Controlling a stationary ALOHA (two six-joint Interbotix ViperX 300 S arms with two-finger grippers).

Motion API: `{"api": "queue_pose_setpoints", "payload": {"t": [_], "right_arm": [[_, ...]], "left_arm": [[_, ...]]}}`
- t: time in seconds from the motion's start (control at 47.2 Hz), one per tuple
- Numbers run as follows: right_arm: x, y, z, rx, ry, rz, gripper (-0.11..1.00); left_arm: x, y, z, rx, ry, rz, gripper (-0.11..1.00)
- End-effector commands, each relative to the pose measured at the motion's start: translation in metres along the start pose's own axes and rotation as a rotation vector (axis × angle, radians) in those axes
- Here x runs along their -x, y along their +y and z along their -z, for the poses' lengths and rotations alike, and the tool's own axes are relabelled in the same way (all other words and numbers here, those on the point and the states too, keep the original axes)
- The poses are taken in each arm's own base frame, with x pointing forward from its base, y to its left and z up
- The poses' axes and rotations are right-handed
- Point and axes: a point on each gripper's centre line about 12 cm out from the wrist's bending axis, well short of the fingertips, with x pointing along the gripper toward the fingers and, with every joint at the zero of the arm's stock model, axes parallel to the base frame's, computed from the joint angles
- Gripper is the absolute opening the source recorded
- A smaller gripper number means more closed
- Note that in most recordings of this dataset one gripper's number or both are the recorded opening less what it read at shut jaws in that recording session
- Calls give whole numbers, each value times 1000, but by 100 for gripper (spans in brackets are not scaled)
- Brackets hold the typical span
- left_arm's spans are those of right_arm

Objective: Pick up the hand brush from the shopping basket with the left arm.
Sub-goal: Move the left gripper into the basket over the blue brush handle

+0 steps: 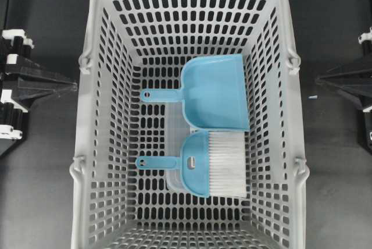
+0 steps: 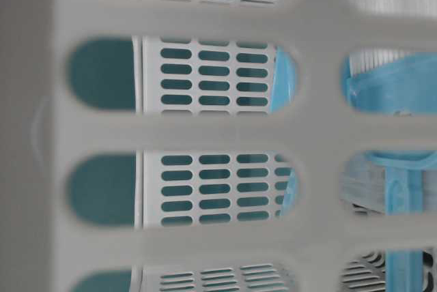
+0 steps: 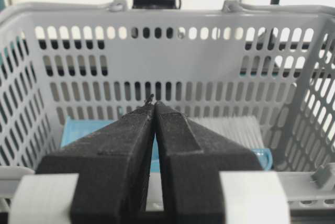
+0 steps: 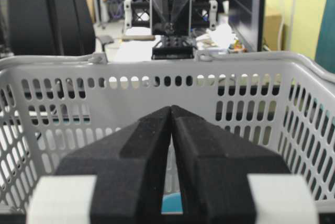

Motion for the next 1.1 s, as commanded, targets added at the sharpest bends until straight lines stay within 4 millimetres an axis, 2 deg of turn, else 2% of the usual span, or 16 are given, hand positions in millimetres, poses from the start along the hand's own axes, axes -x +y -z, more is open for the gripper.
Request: {"api": "queue_pose_setpoints", "payload": {"t": [0.0,0.085,0.381,0.572,0.763,0.847,0.953,1.017,1.081], "right_arm": [[-4,0,-6,-17,-12,0,0],[-4,0,-7,-35,-9,2,0],[-6,3,-9,-82,100,-9,0],[-6,3,-12,-77,156,-9,0],[-4,4,-12,-77,165,-10,2],[-3,2,-13,-77,165,-4,16],[-1,1,-12,-78,176,5,42],[-1,1,-12,-75,181,5,62],[-1,0,-11,-77,192,7,75]], "left_arm": [[-9,-2,-23,-31,-15,15,6],[-16,-2,-35,-31,37,13,0],[-51,-9,-61,-36,343,33,0],[-77,-18,-65,-44,541,59,0],[-99,-27,-56,-40,698,75,0],[-110,-29,-49,11,768,54,0],[-120,-31,-43,55,828,32,0],[-126,-33,-42,61,843,31,0],[-130,-37,-42,60,851,38,1]]}}
